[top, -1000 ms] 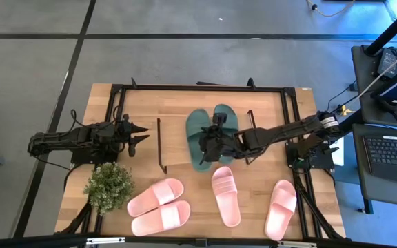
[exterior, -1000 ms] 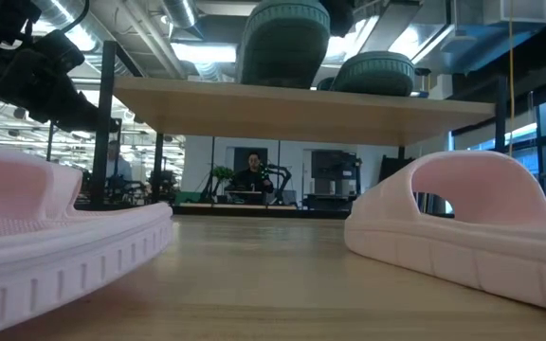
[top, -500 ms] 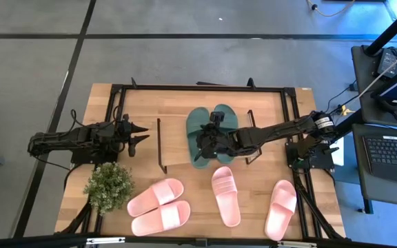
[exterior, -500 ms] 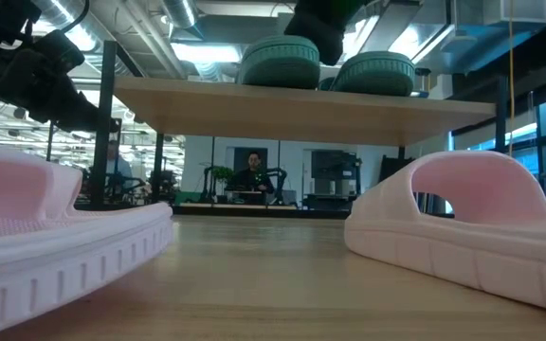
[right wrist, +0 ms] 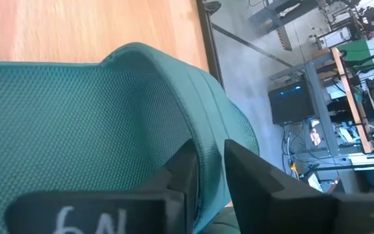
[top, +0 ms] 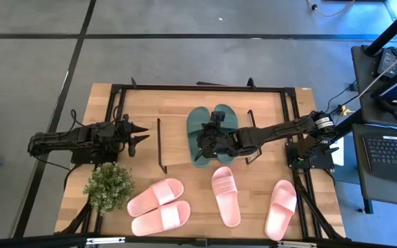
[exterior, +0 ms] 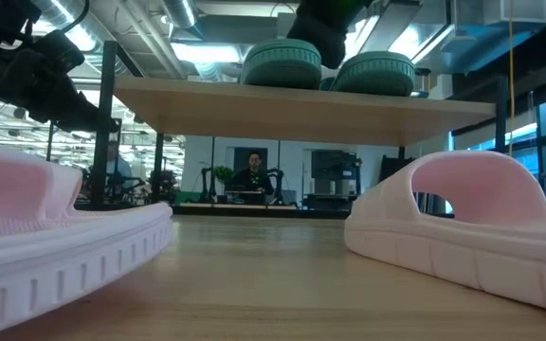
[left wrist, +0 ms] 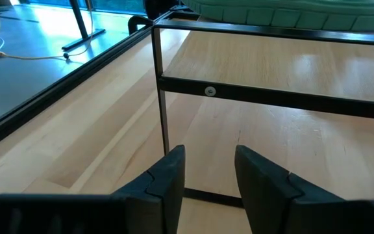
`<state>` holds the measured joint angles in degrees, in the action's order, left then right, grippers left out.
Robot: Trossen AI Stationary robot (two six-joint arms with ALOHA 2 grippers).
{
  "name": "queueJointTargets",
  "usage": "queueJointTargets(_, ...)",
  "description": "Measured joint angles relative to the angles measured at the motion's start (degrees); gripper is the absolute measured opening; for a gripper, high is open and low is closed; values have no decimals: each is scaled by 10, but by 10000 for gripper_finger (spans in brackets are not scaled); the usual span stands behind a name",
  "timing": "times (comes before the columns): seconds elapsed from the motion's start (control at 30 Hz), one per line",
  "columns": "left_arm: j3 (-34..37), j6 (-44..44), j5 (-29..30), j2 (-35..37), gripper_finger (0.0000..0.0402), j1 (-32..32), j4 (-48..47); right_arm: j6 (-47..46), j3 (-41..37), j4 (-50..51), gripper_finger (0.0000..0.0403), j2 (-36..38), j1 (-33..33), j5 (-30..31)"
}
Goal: Pick and place slides into the shelf
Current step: Put the green slide on the shelf, then put the pink slide under the shelf
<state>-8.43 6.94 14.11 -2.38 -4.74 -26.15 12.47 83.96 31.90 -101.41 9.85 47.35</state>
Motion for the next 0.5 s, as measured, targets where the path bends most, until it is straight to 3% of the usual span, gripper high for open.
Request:
queueJointTargets(0.33, 0, 0, 0, 0, 127, 0, 0, -12, 0, 6, 171, 0, 0, -7)
queueJointTargets(0.5, 0, 0, 0, 0, 127, 0, 0, -2, 0, 9, 187, 0, 4, -8)
